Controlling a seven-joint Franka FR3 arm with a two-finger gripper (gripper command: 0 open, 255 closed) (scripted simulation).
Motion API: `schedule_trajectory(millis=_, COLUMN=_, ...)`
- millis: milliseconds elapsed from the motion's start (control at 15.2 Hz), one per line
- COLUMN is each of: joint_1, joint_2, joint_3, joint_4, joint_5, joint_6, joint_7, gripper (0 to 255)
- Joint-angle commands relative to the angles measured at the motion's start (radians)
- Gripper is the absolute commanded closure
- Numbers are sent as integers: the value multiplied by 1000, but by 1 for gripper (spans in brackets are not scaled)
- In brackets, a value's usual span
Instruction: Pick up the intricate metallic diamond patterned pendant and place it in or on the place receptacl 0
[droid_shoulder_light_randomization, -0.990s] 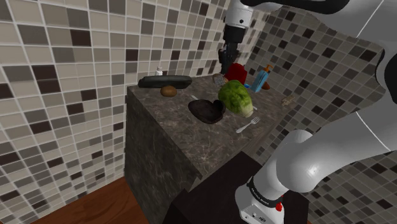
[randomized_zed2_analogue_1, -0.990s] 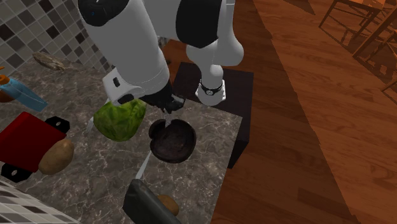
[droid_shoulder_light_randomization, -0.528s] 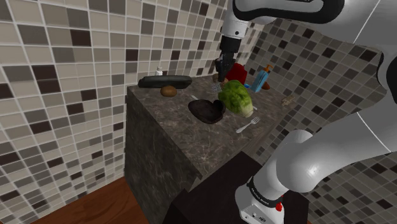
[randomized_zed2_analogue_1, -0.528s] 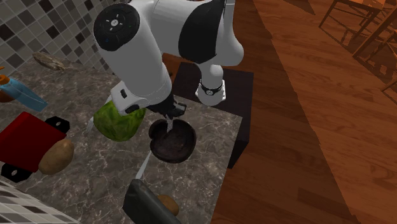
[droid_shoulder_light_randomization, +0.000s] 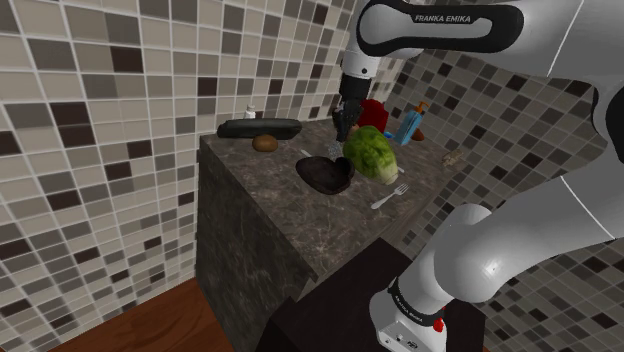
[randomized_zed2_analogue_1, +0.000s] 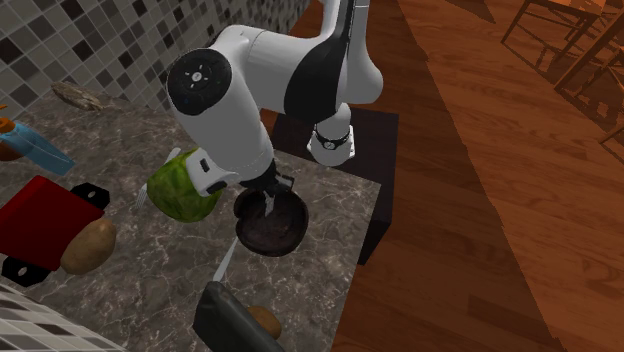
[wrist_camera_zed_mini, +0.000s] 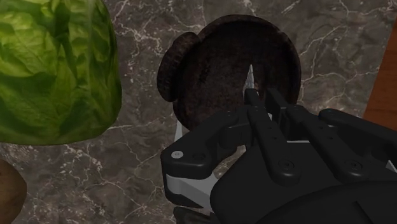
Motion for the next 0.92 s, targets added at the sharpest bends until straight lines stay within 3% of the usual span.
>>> schedule_trajectory(millis=0, joint_1=-1, joint_2=0, joint_3=-1, joint_4=-11, joint_5=-1, joint_6=12, joint_7=-1, gripper=255)
schedule_trajectory(millis=396, joint_1=-1, joint_2=0, joint_3=-1, joint_4=-11, joint_5=-1, joint_6=12, joint_7=-1, gripper=255)
schedule_trajectory(millis=462, joint_1=-1, joint_2=0, joint_3=-1, joint_4=-11, joint_5=-1, joint_6=12, joint_7=-1, gripper=0)
schedule_trajectory(millis=858, joint_1=0, joint_2=5, joint_3=0, joint_4=26, joint_5=1, joint_6=-21, joint_7=-2, gripper=0)
